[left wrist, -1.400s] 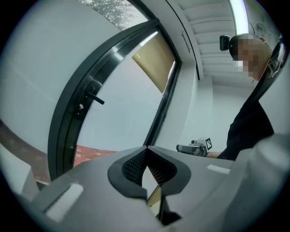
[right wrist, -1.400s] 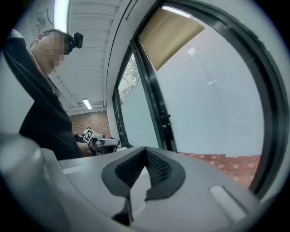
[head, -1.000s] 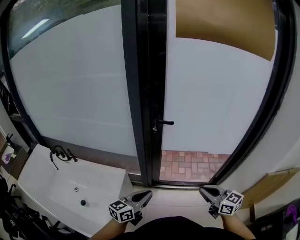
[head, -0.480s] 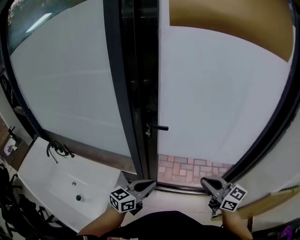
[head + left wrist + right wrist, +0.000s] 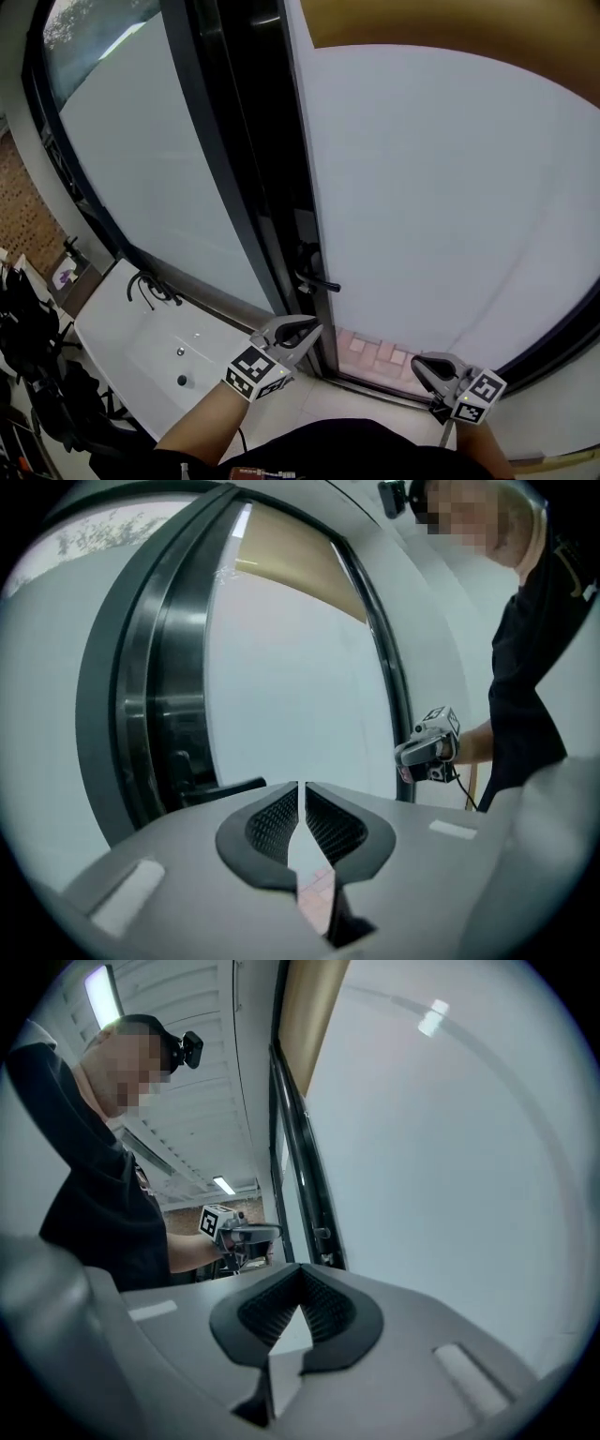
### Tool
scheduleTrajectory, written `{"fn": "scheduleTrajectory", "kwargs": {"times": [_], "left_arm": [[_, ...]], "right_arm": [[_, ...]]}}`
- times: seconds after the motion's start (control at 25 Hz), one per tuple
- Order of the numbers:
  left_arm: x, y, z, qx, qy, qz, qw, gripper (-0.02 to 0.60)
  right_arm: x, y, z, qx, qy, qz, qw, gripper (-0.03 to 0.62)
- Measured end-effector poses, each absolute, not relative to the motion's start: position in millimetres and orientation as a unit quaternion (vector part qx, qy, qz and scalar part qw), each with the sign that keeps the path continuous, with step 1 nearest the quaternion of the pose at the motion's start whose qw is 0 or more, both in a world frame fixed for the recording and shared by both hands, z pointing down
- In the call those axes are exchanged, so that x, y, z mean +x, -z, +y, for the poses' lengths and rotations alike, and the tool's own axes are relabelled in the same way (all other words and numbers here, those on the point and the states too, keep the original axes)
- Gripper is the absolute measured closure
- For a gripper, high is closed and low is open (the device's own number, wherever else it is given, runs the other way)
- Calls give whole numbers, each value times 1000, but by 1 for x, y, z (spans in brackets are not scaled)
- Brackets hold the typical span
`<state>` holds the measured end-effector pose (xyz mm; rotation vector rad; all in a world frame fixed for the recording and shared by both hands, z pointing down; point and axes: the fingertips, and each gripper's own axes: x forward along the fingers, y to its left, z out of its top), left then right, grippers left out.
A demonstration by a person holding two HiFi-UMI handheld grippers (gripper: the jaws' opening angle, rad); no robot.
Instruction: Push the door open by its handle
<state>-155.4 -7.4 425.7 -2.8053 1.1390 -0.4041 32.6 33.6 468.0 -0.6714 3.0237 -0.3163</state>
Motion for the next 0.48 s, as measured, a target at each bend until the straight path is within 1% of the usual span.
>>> {"fn": "scheduleTrajectory", "kwargs": {"times": [0.16, 0.32, 0.4, 0.48], "left_arm": [[-157, -409, -29, -895, 230, 343, 167, 536], [-152, -408, -52, -866, 281, 285, 299, 503], [-149, -415, -56, -851, 307, 248, 346, 488], [-147, -425, -64, -835, 337, 218, 378, 471]], "right_arm": [[11, -465, 22, -210, 94, 973, 8, 594], [-21, -455, -6, -245, 89, 965, -2, 594], [-38, -453, -11, -254, 88, 963, -5, 594], [-49, -449, -15, -261, 90, 961, -7, 594]]}}
